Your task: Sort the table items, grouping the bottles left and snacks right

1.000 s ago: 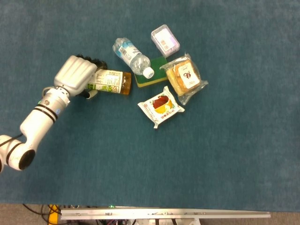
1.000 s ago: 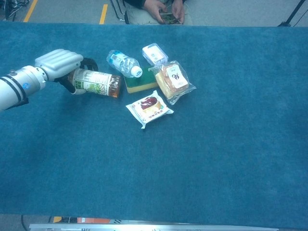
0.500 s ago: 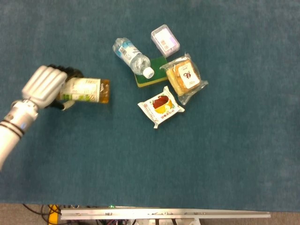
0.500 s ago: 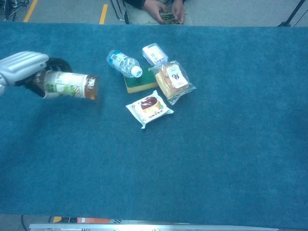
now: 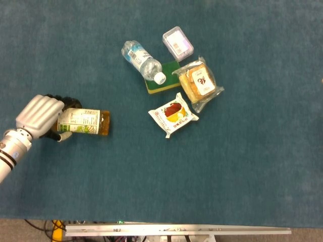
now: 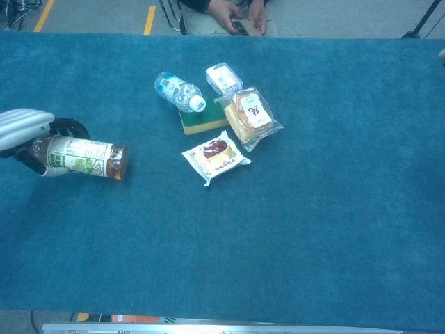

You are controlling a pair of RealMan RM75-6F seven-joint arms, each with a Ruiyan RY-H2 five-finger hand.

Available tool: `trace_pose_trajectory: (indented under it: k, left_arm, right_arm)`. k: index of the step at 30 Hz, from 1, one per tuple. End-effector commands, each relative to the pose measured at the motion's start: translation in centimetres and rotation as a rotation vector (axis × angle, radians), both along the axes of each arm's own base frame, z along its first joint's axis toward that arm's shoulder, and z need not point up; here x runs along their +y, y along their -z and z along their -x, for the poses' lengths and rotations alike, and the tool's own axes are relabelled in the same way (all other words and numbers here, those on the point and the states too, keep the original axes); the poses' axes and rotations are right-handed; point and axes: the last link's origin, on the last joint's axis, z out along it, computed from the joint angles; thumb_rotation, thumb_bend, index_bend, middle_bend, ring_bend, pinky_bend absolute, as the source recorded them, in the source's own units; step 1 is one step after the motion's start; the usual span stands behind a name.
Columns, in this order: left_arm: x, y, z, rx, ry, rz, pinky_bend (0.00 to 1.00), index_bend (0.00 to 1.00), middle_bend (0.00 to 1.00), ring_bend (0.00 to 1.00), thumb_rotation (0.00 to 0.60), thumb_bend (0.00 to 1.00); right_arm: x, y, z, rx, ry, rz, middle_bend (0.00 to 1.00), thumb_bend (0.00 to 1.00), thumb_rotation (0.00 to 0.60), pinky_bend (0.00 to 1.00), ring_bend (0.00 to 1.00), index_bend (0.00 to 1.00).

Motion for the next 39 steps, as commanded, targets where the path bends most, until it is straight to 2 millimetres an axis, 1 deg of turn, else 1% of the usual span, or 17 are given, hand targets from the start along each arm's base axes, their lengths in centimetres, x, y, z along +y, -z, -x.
trace_pose_trajectory:
  k: [1, 3, 5, 7, 14, 24, 28, 31, 34, 37, 39]
  left_arm:
    - [-0.3, 0.1, 0.5, 0.057, -0.021, 0.058, 0.34, 0.37, 0.37, 0.29, 0.6, 0.26]
    - [-0.2, 0.1, 0.6, 0.078, -0.028, 0.076, 0.32, 0.22, 0.26, 0.19, 0.6, 0.26]
    - [-0.1, 0.1, 0.5, 0.084, -0.032, 0.078, 0.28, 0.12, 0.18, 0.13, 0.6, 0.26]
    - [0.1, 0.0, 0.3, 0.08, -0.028, 0.068, 0.26, 0.08, 0.14, 0.09, 0.6, 0.26]
    - [0.3, -0.7, -0.3, 0.068, -0.014, 0.047, 0.26, 0.06, 0.13, 0.08, 0.6, 0.26]
    - [1.1, -2.8, -1.6, 0.016, 0.006, -0.026, 0.26, 0.06, 0.13, 0.08, 0.6, 0.26]
    - [1.1, -3.3, -1.8, -0.005, 0.015, -0.058, 0.26, 0.06, 0.13, 0.08, 0.6, 0.26]
    - [1.0, -4.0, -1.9, -0.016, 0.022, -0.091, 0.26, 0.07, 0.13, 0.08, 0.6, 0.26]
    - [0.7, -4.9, -2.0, -0.025, 0.033, -0.131, 0.26, 0.07, 0.13, 0.08, 0.6, 0.26]
    - [0.1, -6.1, -2.2, -0.037, 0.045, -0.17, 0.25, 0.07, 0.13, 0.08, 0.6, 0.26]
    - [-0.5, -7.0, -2.3, -0.043, 0.059, -0.202, 0.24, 0.07, 0.12, 0.08, 0.6, 0.26]
  right_arm:
    - [0.1, -0.1, 0.1, 0.003, 0.004, 0.001, 0.33, 0.26, 0.6, 0.41, 0.34, 0.28]
    - [0.2, -0.1, 0.2, 0.001, 0.006, 0.002, 0.33, 0.26, 0.6, 0.41, 0.34, 0.28]
    - [0.2, -0.2, 0.2, 0.001, 0.007, 0.006, 0.33, 0.26, 0.6, 0.41, 0.34, 0.28]
    - [0.3, -0.2, 0.2, 0.001, 0.006, 0.009, 0.33, 0.26, 0.6, 0.41, 0.34, 0.28]
    - [0.2, -0.3, 0.2, 0.002, 0.004, 0.008, 0.33, 0.26, 0.6, 0.41, 0.34, 0.28]
    - [0.0, -0.1, 0.1, 0.015, 0.002, 0.005, 0.33, 0.26, 0.6, 0.41, 0.34, 0.28]
    - [-0.3, 0.1, -0.1, 0.04, -0.006, -0.01, 0.33, 0.26, 0.6, 0.41, 0.34, 0.28]
    - [-0.8, 0.4, -0.6, 0.085, -0.033, -0.027, 0.33, 0.25, 0.6, 0.41, 0.34, 0.28]
    - [-1.6, 0.7, -1.4, 0.122, -0.064, -0.034, 0.33, 0.2, 0.6, 0.41, 0.33, 0.28]
    - [-2.6, 1.7, -2.4, 0.157, -0.097, -0.078, 0.31, 0.1, 0.6, 0.41, 0.31, 0.25]
    - [-3.3, 2.6, -3.3, 0.197, -0.122, -0.127, 0.29, 0.03, 0.6, 0.39, 0.28, 0.21]
